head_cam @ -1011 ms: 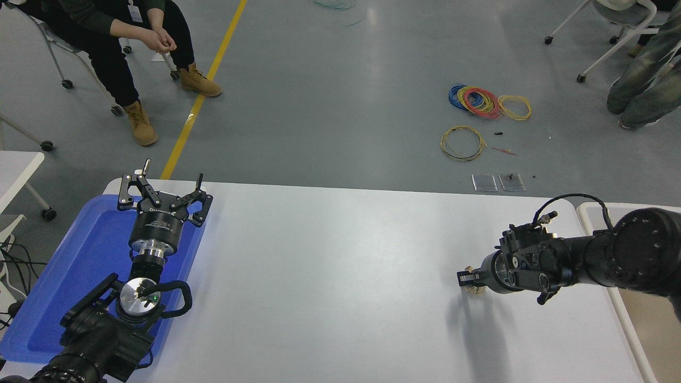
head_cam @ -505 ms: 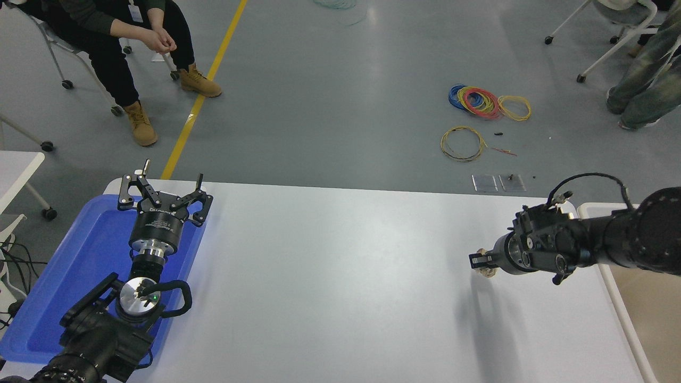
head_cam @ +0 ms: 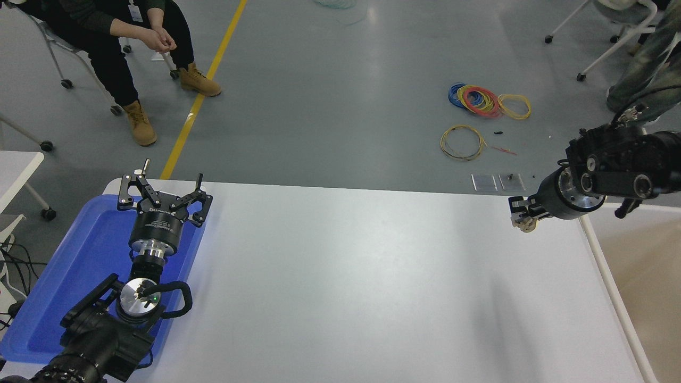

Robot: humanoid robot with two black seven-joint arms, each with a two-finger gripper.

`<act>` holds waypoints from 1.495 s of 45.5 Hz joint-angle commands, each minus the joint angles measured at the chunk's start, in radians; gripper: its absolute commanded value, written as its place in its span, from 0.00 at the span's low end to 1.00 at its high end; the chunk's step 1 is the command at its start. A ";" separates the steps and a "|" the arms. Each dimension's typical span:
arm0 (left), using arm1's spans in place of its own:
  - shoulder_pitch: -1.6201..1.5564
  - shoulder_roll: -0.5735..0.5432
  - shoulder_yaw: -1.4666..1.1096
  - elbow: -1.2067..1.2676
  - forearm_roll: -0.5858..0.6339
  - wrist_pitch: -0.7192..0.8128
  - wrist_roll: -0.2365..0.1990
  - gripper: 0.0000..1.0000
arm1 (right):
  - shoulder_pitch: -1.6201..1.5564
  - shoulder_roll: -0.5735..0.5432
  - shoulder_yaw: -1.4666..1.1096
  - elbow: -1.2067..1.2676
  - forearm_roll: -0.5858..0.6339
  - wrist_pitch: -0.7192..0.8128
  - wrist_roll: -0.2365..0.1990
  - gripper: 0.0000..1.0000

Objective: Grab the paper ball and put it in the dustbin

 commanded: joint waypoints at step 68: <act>0.000 -0.001 0.000 0.000 0.000 -0.001 0.001 1.00 | 0.093 -0.124 -0.167 -0.138 -0.038 0.055 -0.005 0.00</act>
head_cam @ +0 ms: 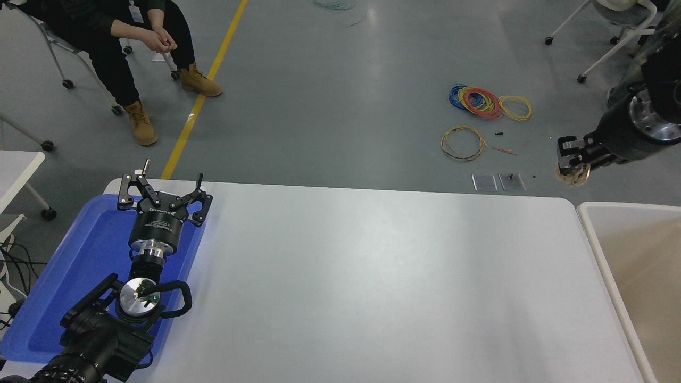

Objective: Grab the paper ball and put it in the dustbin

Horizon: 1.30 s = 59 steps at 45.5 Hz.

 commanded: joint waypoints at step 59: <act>0.000 0.000 0.000 0.000 0.000 0.001 0.000 1.00 | -1.262 -0.048 0.472 -1.061 0.111 -0.470 -0.018 0.00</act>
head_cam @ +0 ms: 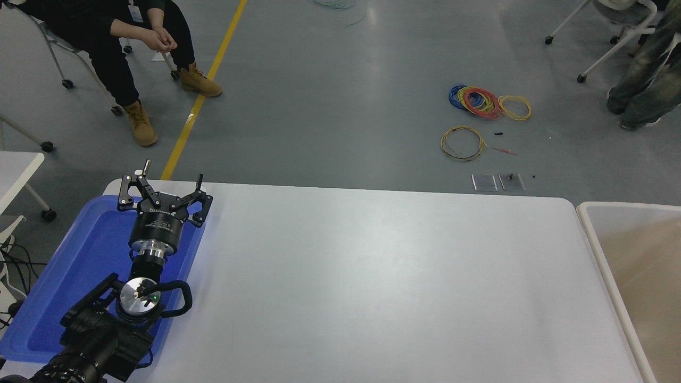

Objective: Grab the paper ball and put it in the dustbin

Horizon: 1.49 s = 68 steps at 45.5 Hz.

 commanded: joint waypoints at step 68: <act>0.000 0.001 0.000 0.000 0.000 0.001 0.000 1.00 | -0.281 0.171 0.318 -0.103 0.019 -0.256 -0.011 0.99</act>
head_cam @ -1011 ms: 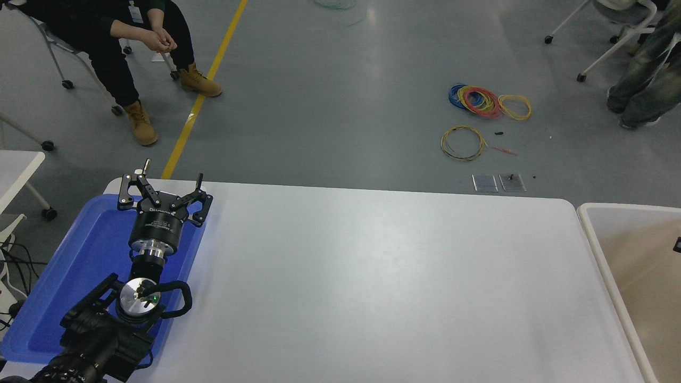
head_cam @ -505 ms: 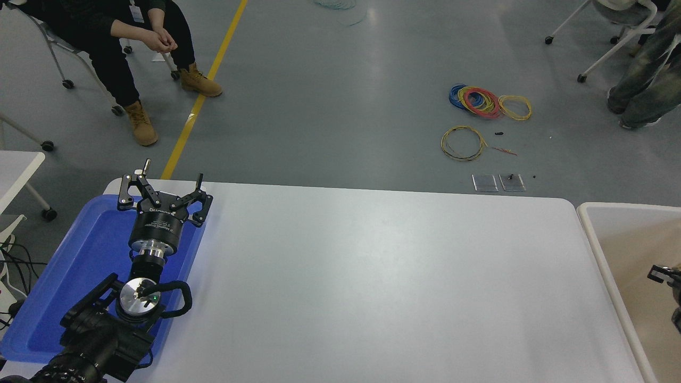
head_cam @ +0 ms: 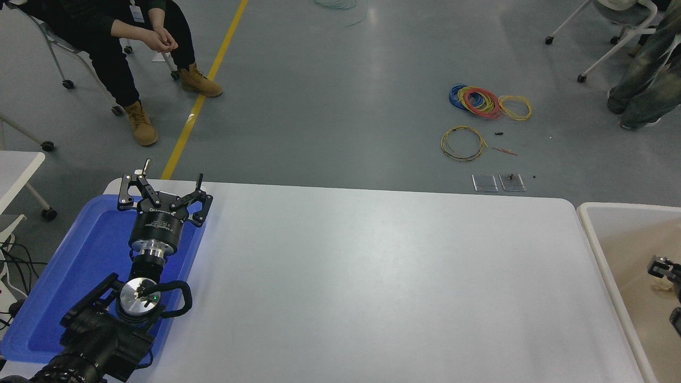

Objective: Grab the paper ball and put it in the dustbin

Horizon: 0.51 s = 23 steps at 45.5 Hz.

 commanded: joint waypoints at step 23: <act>0.000 0.001 0.000 0.000 0.000 0.001 0.000 1.00 | 0.261 -0.011 0.731 0.060 0.005 0.001 0.011 1.00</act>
